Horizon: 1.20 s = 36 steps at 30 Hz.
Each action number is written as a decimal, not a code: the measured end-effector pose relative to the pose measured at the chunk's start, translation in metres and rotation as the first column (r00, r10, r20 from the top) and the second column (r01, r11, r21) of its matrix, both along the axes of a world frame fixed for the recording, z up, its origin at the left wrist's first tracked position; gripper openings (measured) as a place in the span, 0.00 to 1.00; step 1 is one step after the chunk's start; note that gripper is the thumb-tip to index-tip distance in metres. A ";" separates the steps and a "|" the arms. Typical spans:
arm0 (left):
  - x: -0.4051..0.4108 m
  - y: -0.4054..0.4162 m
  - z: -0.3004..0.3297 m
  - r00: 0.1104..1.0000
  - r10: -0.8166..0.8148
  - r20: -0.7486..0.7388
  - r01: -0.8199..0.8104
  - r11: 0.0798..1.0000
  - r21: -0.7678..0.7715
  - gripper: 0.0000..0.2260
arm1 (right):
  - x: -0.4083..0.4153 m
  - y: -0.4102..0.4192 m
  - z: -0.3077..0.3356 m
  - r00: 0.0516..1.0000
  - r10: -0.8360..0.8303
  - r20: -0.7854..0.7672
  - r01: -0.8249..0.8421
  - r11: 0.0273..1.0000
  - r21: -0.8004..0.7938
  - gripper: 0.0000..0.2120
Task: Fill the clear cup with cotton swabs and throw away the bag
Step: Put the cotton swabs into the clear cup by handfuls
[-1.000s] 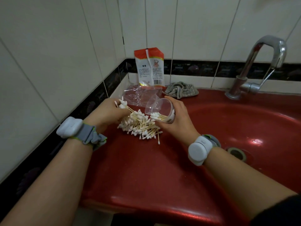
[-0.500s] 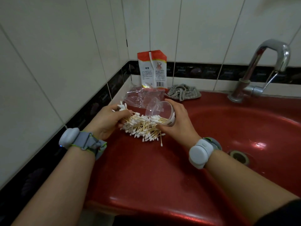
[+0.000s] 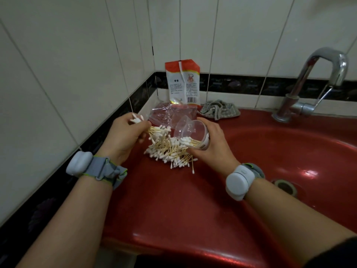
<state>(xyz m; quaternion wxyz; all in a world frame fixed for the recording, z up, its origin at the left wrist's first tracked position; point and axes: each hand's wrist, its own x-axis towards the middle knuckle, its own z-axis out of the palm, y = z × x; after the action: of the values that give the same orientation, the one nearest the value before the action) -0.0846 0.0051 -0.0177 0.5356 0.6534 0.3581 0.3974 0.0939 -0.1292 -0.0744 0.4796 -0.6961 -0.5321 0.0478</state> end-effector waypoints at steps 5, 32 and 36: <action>-0.001 -0.001 -0.006 0.972 0.025 -0.233 0.016 0.985 0.171 0.09 | -0.002 0.001 -0.001 1.000 0.004 0.007 -0.004 1.000 0.002 0.40; -0.002 -0.008 0.001 0.992 -0.091 -0.091 0.098 0.992 0.080 0.05 | 0.022 0.010 -0.002 0.963 -0.192 -0.189 0.187 0.981 -0.044 0.38; -0.002 -0.008 -0.001 0.997 -0.070 -0.023 0.071 0.997 0.040 0.01 | 0.025 0.020 -0.008 0.959 -0.216 -0.183 0.192 0.972 -0.139 0.42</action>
<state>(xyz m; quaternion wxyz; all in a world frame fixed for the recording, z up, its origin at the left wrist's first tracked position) -0.0864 -0.0031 -0.0187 0.5320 0.6808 0.3322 0.3783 0.1185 -0.1092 -0.0825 0.4896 -0.7666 -0.4037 0.0985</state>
